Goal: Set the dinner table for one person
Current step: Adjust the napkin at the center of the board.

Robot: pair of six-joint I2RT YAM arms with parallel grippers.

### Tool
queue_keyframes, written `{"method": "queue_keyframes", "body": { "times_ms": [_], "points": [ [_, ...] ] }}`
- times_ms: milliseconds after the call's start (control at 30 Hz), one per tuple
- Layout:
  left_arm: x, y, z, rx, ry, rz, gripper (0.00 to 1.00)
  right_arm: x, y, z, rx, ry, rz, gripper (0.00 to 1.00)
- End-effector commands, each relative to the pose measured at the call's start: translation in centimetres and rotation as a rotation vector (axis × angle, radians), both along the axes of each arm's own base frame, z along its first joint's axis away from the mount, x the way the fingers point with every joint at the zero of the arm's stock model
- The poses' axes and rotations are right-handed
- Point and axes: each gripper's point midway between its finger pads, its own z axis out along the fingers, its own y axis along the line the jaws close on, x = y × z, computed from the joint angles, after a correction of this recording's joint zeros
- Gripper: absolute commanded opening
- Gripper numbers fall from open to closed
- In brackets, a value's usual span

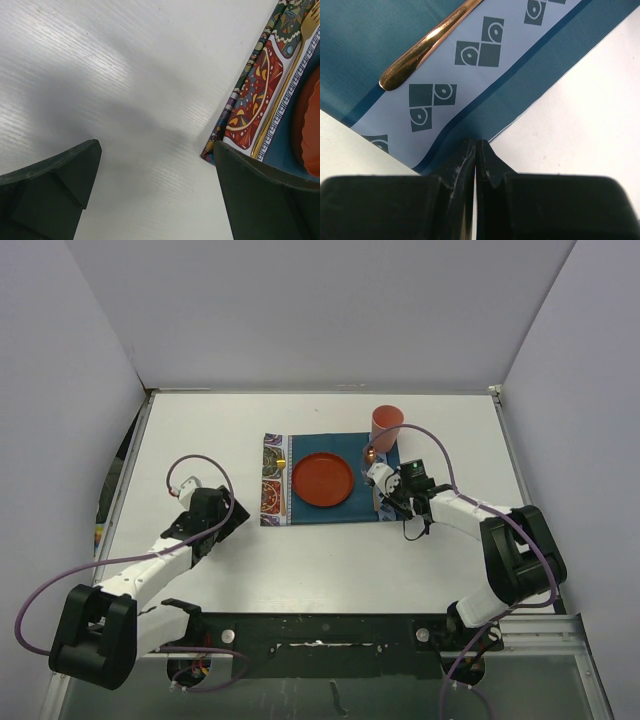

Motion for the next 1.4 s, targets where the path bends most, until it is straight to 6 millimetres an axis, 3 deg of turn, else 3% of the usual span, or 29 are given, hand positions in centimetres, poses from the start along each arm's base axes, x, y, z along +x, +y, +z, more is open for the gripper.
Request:
{"method": "queue_keyframes", "body": {
  "times_ms": [0,367,1367],
  "points": [
    [1.9,-0.5,1.9,-0.034,-0.077,-0.007,0.98,1.1,0.5,2.3,0.041,-0.057,-0.016,0.00],
    [2.0,-0.5,1.1,-0.037,-0.060,0.007,0.98,0.8,0.7,2.6,0.057,-0.041,-0.025,0.00],
    [2.4,-0.8,1.1,-0.060,-0.068,0.005,0.98,-0.7,2.5,3.4,0.097,0.017,-0.003,0.00]
  ]
}}
